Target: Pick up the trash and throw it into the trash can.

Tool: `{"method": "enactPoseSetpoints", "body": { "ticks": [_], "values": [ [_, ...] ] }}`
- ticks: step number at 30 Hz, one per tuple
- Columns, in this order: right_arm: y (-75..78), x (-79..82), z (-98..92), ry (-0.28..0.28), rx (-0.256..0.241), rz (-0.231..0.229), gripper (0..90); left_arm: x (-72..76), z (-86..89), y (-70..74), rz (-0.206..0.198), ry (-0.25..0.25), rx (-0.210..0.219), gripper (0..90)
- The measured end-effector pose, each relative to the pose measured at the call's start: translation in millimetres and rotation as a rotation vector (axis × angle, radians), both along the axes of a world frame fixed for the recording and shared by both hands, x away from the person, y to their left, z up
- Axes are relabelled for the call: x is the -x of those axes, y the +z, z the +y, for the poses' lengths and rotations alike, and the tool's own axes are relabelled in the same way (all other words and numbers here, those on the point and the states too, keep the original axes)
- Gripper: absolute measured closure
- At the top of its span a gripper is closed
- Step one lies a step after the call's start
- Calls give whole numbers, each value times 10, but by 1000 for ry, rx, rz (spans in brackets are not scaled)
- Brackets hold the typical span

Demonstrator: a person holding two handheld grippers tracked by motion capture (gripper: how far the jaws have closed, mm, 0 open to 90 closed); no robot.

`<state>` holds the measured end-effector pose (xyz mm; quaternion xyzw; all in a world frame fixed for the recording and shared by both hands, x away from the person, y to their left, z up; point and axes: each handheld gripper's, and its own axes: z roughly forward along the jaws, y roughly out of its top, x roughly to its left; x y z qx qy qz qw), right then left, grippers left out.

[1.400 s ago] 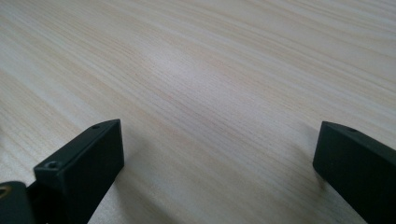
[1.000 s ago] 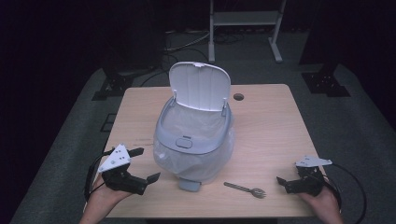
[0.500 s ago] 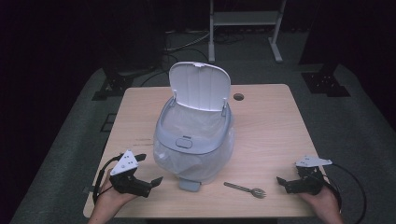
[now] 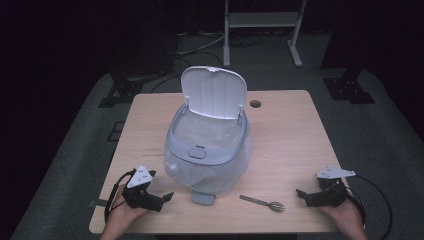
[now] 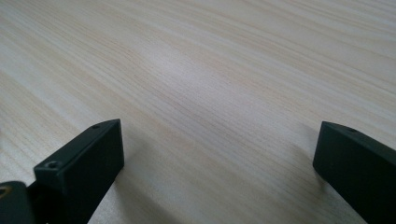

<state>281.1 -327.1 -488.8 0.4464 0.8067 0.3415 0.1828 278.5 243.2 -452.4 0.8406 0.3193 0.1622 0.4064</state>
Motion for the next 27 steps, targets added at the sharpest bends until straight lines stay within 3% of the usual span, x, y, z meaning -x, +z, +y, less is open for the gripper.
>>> {"method": "enactPoseSetpoints", "body": {
  "ticks": [6,13,20,27],
  "values": [
    [1,5,-12,1,0,1,10,-49,-21,-176,53,-9,-54,0],
    [18,19,-18,7,-1,5,53,-73,-51,-285,73,-20,-98,0],
    [53,33,10,31,4,2,53,-81,-53,-313,72,-22,-86,0],
    [128,64,80,69,-35,-2,96,-81,-52,-313,72,-22,-86,0]
  ]
}}
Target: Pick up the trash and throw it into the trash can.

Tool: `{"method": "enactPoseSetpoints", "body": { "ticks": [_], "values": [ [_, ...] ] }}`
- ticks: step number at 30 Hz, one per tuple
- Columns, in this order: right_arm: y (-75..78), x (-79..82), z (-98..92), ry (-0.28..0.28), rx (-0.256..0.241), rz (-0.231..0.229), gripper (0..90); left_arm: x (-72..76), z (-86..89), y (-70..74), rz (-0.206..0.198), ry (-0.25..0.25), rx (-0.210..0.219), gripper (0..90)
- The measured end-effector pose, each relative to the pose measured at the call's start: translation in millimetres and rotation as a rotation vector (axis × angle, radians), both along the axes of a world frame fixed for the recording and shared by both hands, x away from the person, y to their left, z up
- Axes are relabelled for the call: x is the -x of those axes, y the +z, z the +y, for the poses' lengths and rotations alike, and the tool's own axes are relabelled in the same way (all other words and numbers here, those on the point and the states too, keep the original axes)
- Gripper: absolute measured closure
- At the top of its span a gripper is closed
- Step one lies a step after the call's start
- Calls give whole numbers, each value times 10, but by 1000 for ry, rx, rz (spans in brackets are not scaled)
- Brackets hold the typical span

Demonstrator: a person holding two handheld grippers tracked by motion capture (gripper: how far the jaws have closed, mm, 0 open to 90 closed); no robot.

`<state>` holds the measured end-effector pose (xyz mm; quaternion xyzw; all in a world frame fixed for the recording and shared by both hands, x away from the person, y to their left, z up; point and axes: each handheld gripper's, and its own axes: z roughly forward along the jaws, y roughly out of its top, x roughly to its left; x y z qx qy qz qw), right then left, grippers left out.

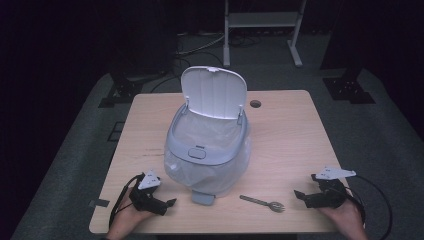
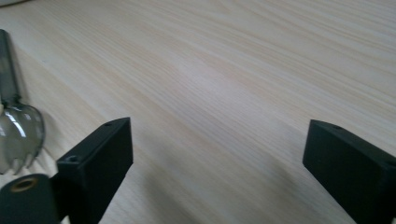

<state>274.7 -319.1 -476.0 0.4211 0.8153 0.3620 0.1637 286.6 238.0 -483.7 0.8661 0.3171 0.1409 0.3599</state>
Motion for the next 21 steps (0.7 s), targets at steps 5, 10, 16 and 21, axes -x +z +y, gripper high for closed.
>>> {"method": "enactPoseSetpoints", "body": {
  "ticks": [5,10,16,21],
  "values": [
    [35,17,52,23,-17,9,124,0,0,0,0,0,0,0],
    [75,43,110,59,-38,15,131,0,0,0,0,0,0,0],
    [111,73,196,92,-45,8,131,0,0,0,0,0,0,0],
    [141,99,274,119,-55,7,131,0,1,0,0,0,0,0]
  ]
}}
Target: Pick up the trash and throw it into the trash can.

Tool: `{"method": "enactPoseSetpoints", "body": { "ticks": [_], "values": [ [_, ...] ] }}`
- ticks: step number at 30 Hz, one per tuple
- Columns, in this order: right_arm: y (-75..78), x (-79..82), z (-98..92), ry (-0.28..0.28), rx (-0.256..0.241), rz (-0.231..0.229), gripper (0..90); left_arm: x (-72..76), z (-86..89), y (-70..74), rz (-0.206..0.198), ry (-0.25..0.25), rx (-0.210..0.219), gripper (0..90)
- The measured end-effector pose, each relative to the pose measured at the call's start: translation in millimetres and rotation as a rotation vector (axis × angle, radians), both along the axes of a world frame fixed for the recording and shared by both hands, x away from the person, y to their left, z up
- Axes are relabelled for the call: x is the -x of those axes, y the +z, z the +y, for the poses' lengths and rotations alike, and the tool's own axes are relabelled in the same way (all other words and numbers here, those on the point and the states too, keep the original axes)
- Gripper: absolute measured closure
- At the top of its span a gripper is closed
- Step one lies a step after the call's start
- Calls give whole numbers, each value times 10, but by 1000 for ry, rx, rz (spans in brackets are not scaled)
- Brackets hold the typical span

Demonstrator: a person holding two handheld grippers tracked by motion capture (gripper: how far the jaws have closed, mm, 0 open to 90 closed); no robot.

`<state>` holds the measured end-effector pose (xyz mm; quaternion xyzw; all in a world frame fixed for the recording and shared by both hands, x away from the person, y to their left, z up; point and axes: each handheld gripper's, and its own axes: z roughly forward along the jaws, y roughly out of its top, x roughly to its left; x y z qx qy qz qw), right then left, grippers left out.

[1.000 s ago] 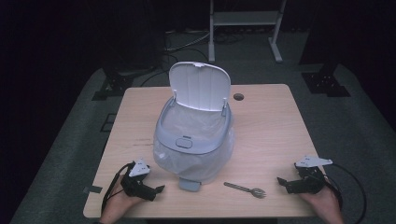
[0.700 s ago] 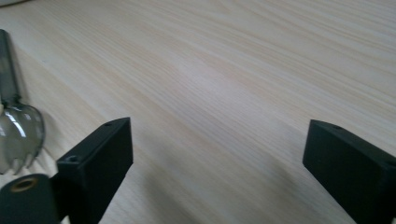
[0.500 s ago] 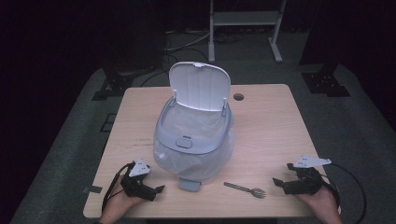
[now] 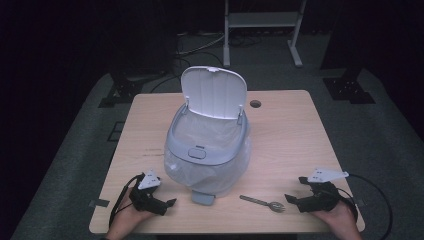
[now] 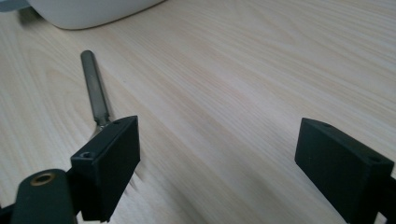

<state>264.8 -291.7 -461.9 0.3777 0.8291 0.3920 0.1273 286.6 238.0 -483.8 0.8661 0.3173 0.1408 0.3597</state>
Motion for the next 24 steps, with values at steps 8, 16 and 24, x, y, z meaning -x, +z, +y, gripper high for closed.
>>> {"method": "enactPoseSetpoints", "body": {
  "ticks": [8,16,24],
  "values": [
    [32,14,146,45,-8,2,132,0,0,0,0,0,0,0],
    [52,-5,279,80,-19,7,132,0,0,0,0,0,0,0],
    [48,-5,419,119,-8,13,132,0,0,0,0,0,0,0]
  ]
}}
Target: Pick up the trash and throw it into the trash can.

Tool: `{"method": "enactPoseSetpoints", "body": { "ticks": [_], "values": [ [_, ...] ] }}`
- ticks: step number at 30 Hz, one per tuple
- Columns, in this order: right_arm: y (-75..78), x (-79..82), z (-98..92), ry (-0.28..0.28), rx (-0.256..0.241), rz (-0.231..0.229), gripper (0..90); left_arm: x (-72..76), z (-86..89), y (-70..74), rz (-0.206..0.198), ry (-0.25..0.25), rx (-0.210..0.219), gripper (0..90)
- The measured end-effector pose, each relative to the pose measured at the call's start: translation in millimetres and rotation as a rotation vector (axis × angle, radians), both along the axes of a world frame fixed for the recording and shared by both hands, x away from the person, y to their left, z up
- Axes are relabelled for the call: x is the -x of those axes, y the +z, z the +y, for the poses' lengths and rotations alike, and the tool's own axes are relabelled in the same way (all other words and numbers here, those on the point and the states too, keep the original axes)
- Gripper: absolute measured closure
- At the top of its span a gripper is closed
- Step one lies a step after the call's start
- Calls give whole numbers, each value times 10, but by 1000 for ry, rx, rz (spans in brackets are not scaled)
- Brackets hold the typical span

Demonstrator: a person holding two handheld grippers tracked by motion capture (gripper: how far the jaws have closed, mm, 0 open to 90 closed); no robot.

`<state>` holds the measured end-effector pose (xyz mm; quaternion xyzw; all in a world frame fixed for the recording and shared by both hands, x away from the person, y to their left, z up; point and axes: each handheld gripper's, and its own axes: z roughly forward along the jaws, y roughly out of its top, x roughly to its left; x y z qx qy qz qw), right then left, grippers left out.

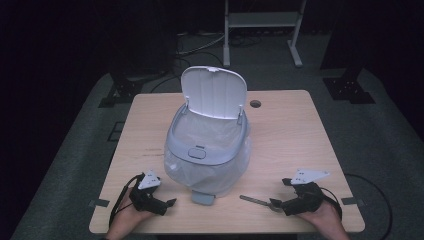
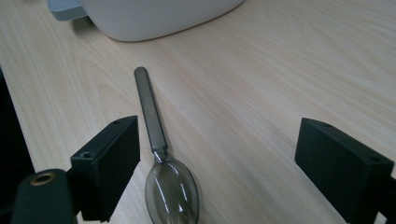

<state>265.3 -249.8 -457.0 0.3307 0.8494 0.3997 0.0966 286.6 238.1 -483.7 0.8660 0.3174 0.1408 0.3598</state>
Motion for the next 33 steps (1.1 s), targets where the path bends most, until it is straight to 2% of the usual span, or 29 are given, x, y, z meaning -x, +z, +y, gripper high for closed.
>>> {"method": "enactPoseSetpoints", "body": {
  "ticks": [14,33],
  "values": [
    [-33,-5,282,81,35,9,132,4,3,-1,0,3,1,0],
    [-147,-32,347,136,96,43,202,4,3,-1,0,3,2,0]
  ]
}}
